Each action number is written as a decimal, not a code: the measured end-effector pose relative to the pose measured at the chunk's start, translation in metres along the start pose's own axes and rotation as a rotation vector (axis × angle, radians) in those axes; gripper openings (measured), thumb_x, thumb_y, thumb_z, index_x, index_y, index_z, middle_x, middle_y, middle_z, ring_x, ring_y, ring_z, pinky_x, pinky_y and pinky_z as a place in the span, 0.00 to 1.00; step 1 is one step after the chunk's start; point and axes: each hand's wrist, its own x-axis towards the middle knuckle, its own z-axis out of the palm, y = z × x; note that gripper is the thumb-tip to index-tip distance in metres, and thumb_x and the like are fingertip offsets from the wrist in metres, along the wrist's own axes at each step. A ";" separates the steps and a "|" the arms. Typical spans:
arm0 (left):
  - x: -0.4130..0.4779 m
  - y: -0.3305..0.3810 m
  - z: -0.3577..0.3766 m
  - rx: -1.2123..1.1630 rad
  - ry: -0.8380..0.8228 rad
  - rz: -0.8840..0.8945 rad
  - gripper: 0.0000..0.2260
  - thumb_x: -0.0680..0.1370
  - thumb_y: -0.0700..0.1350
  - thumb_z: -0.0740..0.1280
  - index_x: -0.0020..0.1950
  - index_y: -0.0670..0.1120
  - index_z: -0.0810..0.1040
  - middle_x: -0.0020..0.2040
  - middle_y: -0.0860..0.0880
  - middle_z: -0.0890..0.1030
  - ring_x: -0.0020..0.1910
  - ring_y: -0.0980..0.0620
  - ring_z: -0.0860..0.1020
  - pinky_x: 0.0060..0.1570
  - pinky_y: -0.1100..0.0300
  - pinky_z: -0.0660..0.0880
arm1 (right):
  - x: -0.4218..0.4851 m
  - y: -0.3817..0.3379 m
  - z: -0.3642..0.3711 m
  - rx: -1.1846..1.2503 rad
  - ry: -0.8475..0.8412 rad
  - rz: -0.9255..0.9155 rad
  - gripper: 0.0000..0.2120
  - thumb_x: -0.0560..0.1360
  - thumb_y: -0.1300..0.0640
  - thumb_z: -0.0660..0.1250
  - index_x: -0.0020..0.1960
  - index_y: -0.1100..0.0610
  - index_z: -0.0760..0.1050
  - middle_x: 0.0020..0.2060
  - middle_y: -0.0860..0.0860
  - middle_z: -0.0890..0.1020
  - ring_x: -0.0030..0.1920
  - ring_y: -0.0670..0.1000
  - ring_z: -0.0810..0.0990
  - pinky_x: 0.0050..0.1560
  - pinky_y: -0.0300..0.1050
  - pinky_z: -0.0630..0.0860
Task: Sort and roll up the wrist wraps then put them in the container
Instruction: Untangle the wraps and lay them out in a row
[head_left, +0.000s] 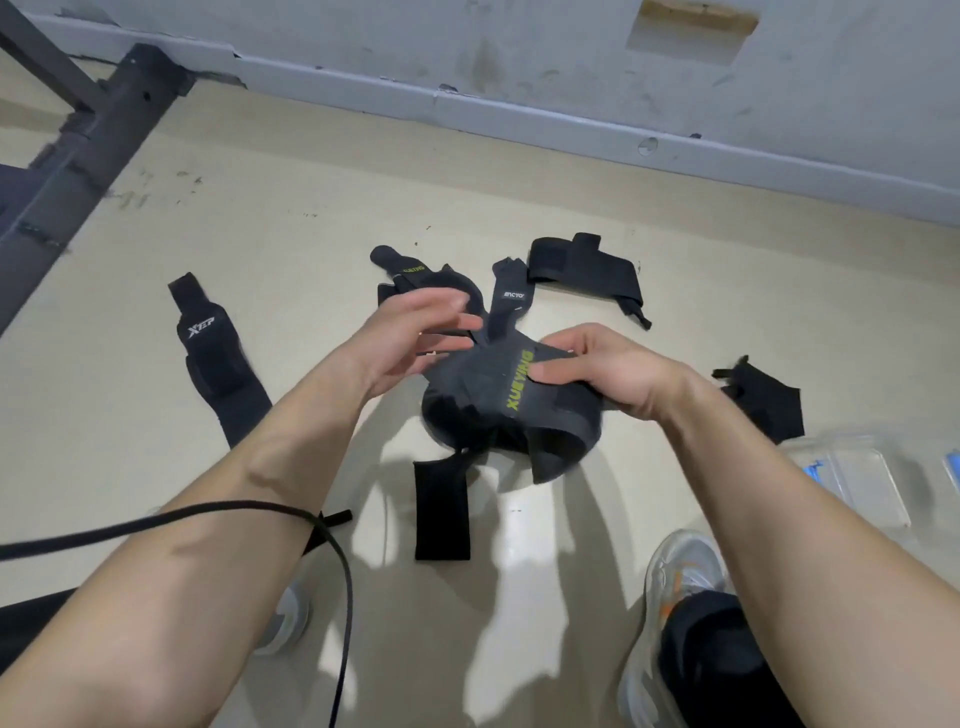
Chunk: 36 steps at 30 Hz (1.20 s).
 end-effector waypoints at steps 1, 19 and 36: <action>0.002 -0.011 0.000 0.004 0.093 -0.029 0.09 0.81 0.48 0.69 0.58 0.47 0.81 0.51 0.47 0.87 0.48 0.48 0.83 0.44 0.60 0.77 | -0.010 0.007 -0.009 0.036 -0.020 0.040 0.05 0.76 0.64 0.71 0.49 0.60 0.85 0.44 0.58 0.87 0.41 0.54 0.86 0.44 0.45 0.82; 0.024 -0.208 0.062 1.321 0.011 -0.105 0.12 0.79 0.51 0.66 0.59 0.49 0.70 0.51 0.48 0.75 0.51 0.43 0.78 0.44 0.51 0.75 | -0.016 0.199 0.004 0.307 0.265 0.583 0.15 0.65 0.61 0.66 0.49 0.61 0.83 0.49 0.61 0.87 0.48 0.63 0.84 0.55 0.54 0.76; 0.019 -0.212 0.071 1.493 0.043 -0.211 0.21 0.78 0.57 0.65 0.65 0.45 0.68 0.61 0.45 0.77 0.58 0.42 0.79 0.45 0.50 0.71 | 0.062 0.209 -0.045 -0.051 0.566 0.302 0.03 0.75 0.64 0.66 0.46 0.62 0.78 0.40 0.53 0.81 0.43 0.53 0.78 0.48 0.47 0.73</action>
